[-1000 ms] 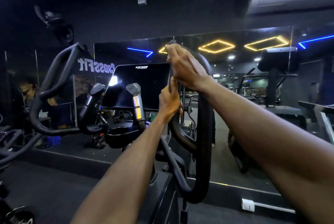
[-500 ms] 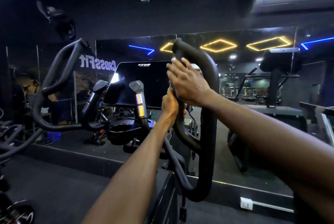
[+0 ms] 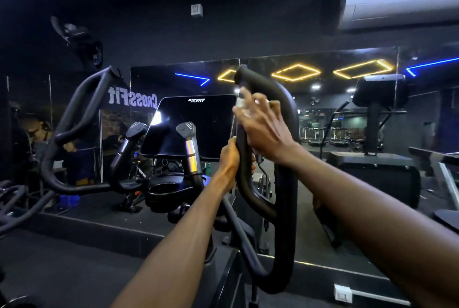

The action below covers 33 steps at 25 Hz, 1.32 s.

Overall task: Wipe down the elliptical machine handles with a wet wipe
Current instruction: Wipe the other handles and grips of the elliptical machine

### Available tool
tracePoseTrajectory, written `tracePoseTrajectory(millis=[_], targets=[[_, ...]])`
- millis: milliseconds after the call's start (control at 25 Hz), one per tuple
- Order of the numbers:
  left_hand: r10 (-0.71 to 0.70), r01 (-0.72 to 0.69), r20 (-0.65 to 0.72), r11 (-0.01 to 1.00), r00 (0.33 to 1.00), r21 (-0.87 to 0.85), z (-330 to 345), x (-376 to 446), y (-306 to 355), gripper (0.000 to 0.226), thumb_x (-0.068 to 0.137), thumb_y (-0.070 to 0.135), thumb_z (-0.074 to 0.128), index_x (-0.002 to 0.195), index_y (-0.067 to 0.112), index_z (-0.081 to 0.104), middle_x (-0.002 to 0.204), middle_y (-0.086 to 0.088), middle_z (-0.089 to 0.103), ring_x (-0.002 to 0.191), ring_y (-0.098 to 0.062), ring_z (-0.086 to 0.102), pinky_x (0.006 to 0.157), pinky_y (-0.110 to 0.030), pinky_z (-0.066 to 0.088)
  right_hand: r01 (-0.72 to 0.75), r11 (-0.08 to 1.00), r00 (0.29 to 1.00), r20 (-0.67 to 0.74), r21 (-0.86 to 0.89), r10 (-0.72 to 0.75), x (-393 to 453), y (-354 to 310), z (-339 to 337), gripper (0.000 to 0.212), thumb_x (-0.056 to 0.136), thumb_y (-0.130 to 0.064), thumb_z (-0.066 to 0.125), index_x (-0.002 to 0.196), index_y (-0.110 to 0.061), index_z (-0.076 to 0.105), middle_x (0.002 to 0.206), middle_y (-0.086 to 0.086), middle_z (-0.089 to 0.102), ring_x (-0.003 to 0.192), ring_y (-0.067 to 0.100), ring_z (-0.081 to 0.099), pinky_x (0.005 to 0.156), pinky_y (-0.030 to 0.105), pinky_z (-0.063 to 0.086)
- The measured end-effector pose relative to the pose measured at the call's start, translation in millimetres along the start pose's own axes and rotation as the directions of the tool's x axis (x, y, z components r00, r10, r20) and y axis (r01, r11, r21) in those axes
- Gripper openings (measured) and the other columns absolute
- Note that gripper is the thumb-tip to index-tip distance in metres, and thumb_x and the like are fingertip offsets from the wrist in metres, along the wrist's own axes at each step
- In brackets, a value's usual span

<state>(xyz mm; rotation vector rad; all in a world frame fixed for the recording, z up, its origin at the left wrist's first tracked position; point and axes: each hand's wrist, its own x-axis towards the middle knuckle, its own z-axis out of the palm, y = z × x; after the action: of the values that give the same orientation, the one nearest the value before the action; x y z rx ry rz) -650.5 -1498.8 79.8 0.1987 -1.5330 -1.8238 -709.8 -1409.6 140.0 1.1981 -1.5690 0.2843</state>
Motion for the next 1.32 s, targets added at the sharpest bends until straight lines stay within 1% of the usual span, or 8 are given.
tracePoseTrajectory(millis=[200, 360, 440, 520, 680, 920, 1160, 1320], targets=[[0.04, -0.041, 0.021, 0.999, 0.999, 0.036, -2.9, 9.3, -3.5, 0.049, 0.101, 0.033, 0.028, 0.088, 0.0, 0.061, 0.06, -0.015, 0.057, 0.046, -0.025, 0.053, 0.048, -0.032, 0.047, 0.125, 0.984, 0.992, 0.02, 0.129, -0.128, 13.4, 12.3, -7.9, 0.038, 0.082, 0.003, 0.062, 0.12, 0.001, 0.056, 0.116, 0.018, 0.045, 0.102, 0.033, 0.052, 0.086, 0.047, 0.053], [0.068, -0.069, 0.009, 0.996, 0.998, 0.05, -2.6, 18.8, -10.0, 0.053, 0.099, 0.036, 0.025, 0.09, 0.0, 0.062, 0.059, -0.013, 0.057, 0.047, -0.024, 0.053, 0.049, -0.033, 0.047, -0.127, 0.957, 0.991, -0.003, 0.261, 0.132, 35.3, 18.5, -15.3, 0.041, 0.078, 0.01, 0.061, 0.117, -0.002, 0.056, 0.114, 0.016, 0.046, 0.091, 0.038, 0.06, 0.077, 0.048, 0.056], [0.08, -0.079, -0.009, 0.996, 0.997, 0.043, -3.0, 21.7, -13.7, 0.055, 0.098, 0.039, 0.024, 0.089, 0.0, 0.062, 0.058, -0.014, 0.057, 0.046, -0.025, 0.052, 0.049, -0.032, 0.046, -0.013, 0.966, 1.0, 0.014, 0.258, 0.01, 28.2, 17.9, -17.2, 0.027, 0.079, 0.008, 0.062, 0.103, -0.004, 0.059, 0.108, 0.013, 0.045, 0.085, 0.032, 0.057, 0.073, 0.046, 0.056], [0.092, -0.091, -0.011, 0.995, 0.996, 0.046, -2.2, 22.9, -14.7, 0.056, 0.098, 0.04, 0.024, 0.088, 0.001, 0.062, 0.059, -0.015, 0.057, 0.046, -0.025, 0.051, 0.047, -0.032, 0.045, 0.107, 0.964, 0.989, 0.077, 0.245, -0.129, 23.2, 24.6, -25.1, 0.028, 0.081, 0.006, 0.061, 0.107, -0.005, 0.062, 0.106, 0.012, 0.047, 0.085, 0.027, 0.055, 0.073, 0.042, 0.055], [0.086, -0.086, -0.013, 0.996, 0.996, 0.03, -2.0, 21.2, -16.8, 0.057, 0.099, 0.04, 0.024, 0.088, 0.0, 0.063, 0.06, -0.015, 0.056, 0.045, -0.025, 0.051, 0.046, -0.031, 0.045, -0.045, 0.948, 0.997, -0.04, 0.316, 0.061, 37.8, 28.6, -32.6, 0.035, 0.083, 0.002, 0.062, 0.118, -0.006, 0.062, 0.109, 0.013, 0.06, 0.093, 0.031, 0.062, 0.079, 0.035, 0.052], [0.107, -0.107, -0.019, 0.994, 0.994, 0.004, -2.8, 23.0, -20.3, 0.057, 0.101, 0.04, 0.025, 0.092, -0.003, 0.062, 0.061, -0.015, 0.056, 0.047, -0.024, 0.051, 0.046, -0.031, 0.045, -0.063, 0.943, 0.995, 0.097, 0.327, 0.033, 31.9, 22.1, -35.6, 0.025, 0.091, -0.023, 0.067, 0.112, -0.01, 0.067, 0.109, 0.011, 0.055, 0.092, 0.028, 0.059, 0.082, 0.041, 0.052], [0.102, -0.102, -0.014, 0.994, 0.995, 0.035, -4.5, 26.1, -21.5, 0.055, 0.096, 0.039, 0.029, 0.093, -0.004, 0.062, 0.062, -0.018, 0.055, 0.046, -0.024, 0.052, 0.045, -0.032, 0.046, -0.131, 0.948, 0.991, 0.069, 0.29, 0.115, 47.1, 22.7, -41.2, 0.017, 0.089, -0.01, 0.063, 0.105, -0.01, 0.068, 0.109, 0.011, 0.062, 0.095, 0.028, 0.062, 0.082, 0.04, 0.051], [0.135, -0.106, -0.086, 0.954, 0.987, 0.282, -16.5, 26.5, -23.8, 0.047, 0.096, 0.04, 0.035, 0.079, 0.007, 0.062, 0.068, -0.015, 0.062, 0.064, -0.028, 0.061, 0.06, -0.042, 0.053, 0.158, 0.937, 0.948, 0.217, 0.312, -0.232, 9.3, 4.2, -27.7, 0.007, 0.086, -0.01, 0.067, 0.087, -0.011, 0.074, 0.093, 0.003, 0.06, 0.078, 0.022, 0.061, 0.073, 0.043, 0.053]])
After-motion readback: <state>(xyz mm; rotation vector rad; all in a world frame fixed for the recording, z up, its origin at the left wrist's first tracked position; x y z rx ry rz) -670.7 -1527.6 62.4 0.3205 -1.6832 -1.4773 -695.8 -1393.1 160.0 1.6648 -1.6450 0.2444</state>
